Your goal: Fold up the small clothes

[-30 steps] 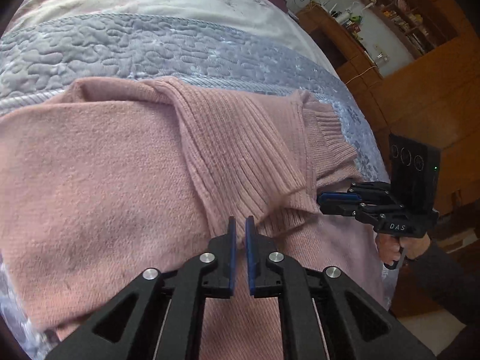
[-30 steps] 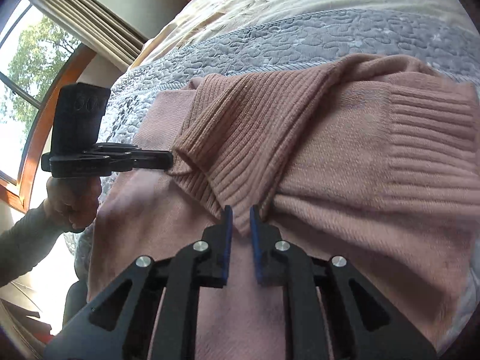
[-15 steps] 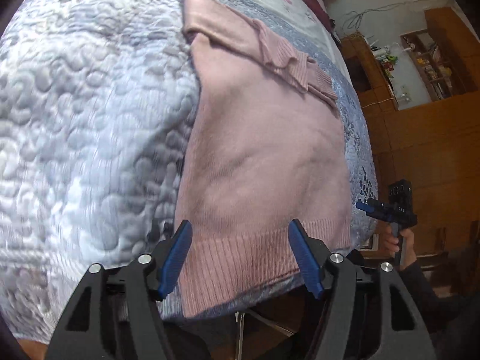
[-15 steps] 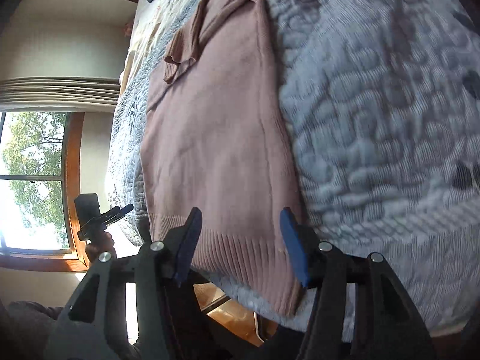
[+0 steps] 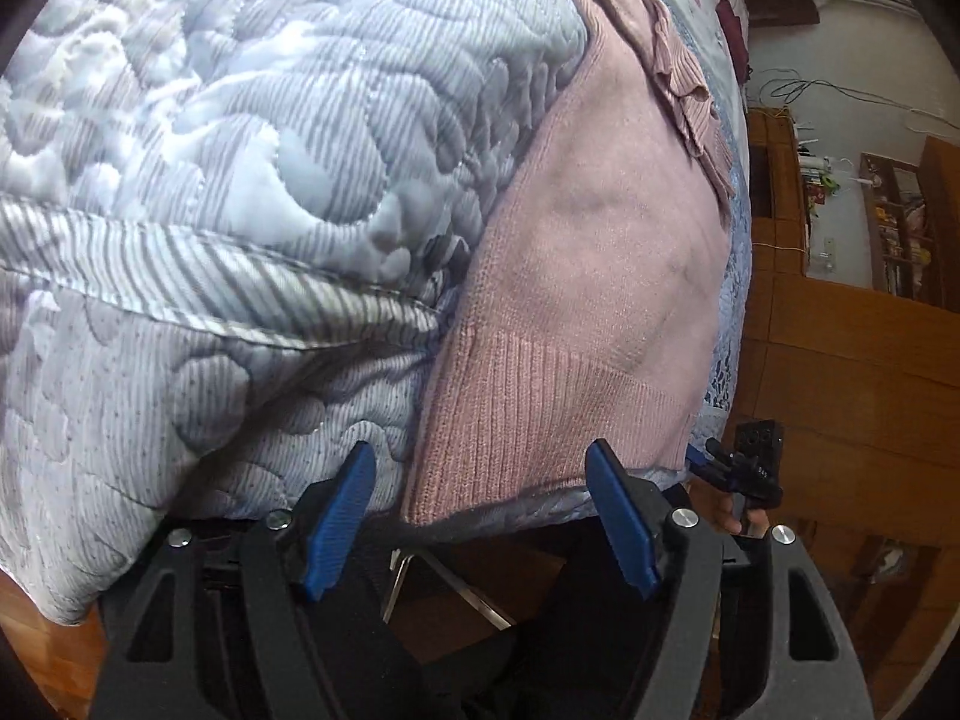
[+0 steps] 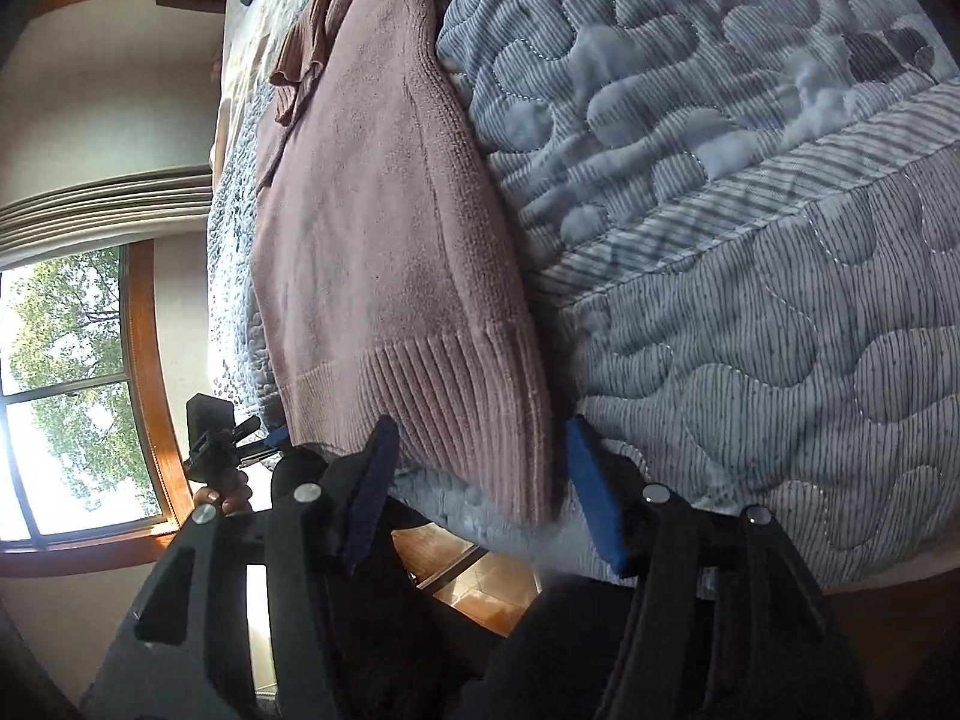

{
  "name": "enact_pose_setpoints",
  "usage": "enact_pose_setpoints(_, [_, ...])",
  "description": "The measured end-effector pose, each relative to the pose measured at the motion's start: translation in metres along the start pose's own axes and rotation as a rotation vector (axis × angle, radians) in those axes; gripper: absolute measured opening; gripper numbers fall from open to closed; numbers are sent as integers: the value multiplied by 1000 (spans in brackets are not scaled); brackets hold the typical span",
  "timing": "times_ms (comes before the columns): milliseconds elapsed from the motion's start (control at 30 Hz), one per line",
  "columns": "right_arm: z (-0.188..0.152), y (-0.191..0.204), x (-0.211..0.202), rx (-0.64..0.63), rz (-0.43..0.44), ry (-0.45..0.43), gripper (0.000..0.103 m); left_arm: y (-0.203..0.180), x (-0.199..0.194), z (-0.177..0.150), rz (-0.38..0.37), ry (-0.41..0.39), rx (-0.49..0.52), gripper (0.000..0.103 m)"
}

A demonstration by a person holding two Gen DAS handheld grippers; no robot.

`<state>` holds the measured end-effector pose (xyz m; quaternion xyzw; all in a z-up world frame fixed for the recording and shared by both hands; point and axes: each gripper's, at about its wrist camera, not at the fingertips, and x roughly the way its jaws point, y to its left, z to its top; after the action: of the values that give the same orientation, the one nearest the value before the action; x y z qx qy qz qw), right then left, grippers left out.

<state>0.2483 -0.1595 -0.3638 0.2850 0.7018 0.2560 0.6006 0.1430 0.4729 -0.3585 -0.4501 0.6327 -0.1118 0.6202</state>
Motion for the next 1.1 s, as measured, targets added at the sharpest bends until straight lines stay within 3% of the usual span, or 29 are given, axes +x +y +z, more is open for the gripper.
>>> enact_pose_setpoints(267, [6, -4, 14, 30, -11, 33, 61, -1, 27, 5, -52, 8, -43, 68])
enact_pose_setpoints(367, [4, 0, 20, 28, 7, 43, 61, 2, 28, -1, -56, 31, -45, 31])
enact_pose_setpoints(467, [-5, -2, 18, 12, 8, 45, 60, 3, 25, -8, -45, 23, -40, 28])
enact_pose_setpoints(533, [-6, -2, 19, 15, 17, 46, 58, 5, 24, -10, -54, 7, -54, 18])
enact_pose_setpoints(600, [-7, -1, 20, 15, 15, 43, 45, 6, 22, -12, -52, -16, -66, 10])
enact_pose_setpoints(633, [-8, -1, 20, 10, 14, 43, 38, 5, 20, -12, -56, -30, -78, 10])
enact_pose_setpoints(700, [-11, 3, 19, -10, 3, 28, 11, 2, 15, -13, -72, -58, -98, 9])
enact_pose_setpoints(1100, [-24, 26, -40, -45, 159, -154, 8, -33, -31, -25, -222, -195, -70, 8])
